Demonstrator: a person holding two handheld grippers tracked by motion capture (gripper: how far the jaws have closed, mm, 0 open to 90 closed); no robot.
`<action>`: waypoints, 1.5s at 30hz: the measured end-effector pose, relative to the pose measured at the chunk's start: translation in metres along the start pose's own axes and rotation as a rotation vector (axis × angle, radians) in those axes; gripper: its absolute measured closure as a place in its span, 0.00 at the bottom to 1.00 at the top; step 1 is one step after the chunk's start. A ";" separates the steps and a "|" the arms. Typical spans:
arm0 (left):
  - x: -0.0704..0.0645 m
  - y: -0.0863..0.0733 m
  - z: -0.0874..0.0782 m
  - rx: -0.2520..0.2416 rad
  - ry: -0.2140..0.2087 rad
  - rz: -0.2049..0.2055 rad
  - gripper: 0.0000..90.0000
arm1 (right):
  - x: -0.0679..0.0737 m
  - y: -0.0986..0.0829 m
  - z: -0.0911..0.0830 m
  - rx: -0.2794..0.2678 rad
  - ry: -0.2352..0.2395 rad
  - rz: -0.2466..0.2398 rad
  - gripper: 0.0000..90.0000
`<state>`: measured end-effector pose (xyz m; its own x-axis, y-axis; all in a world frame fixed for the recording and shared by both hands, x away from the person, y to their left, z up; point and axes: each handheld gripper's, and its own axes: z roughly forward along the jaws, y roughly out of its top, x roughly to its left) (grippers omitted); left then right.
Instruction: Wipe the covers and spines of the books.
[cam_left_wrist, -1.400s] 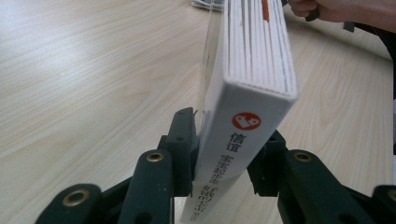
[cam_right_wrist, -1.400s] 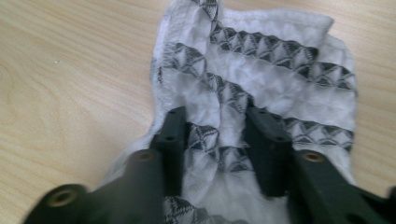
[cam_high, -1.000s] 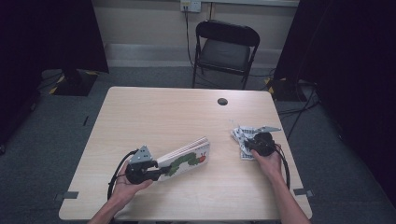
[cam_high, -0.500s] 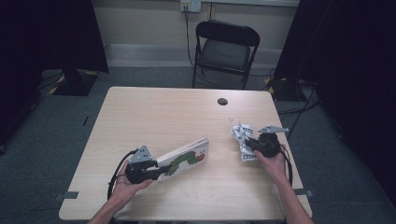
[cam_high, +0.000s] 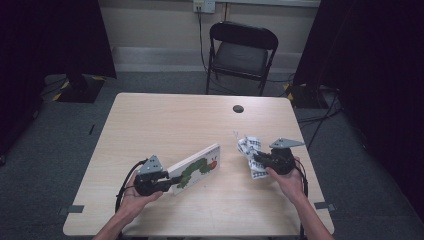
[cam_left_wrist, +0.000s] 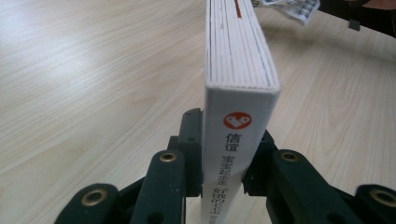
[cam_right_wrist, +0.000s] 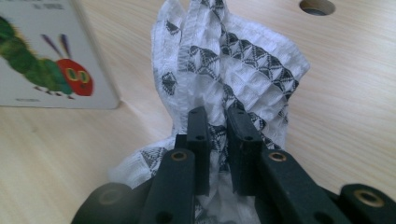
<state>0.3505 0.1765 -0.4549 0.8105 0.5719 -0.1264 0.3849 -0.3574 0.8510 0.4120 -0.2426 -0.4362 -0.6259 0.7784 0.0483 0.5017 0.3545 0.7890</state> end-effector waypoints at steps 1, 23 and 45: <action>0.000 0.000 0.000 -0.003 -0.001 0.000 0.82 | 0.003 0.000 -0.001 -0.003 0.013 -0.003 0.90; 0.004 0.007 0.003 0.002 -0.005 0.005 0.83 | 0.088 -0.013 0.003 0.033 0.229 -0.195 0.90; 0.004 0.004 0.004 0.013 -0.007 0.011 0.82 | 0.147 -0.027 0.053 0.149 0.410 -0.311 0.89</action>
<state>0.3570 0.1746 -0.4537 0.8178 0.5627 -0.1208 0.3815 -0.3730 0.8458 0.3384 -0.1102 -0.4832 -0.9254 0.3692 0.0850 0.3161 0.6288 0.7104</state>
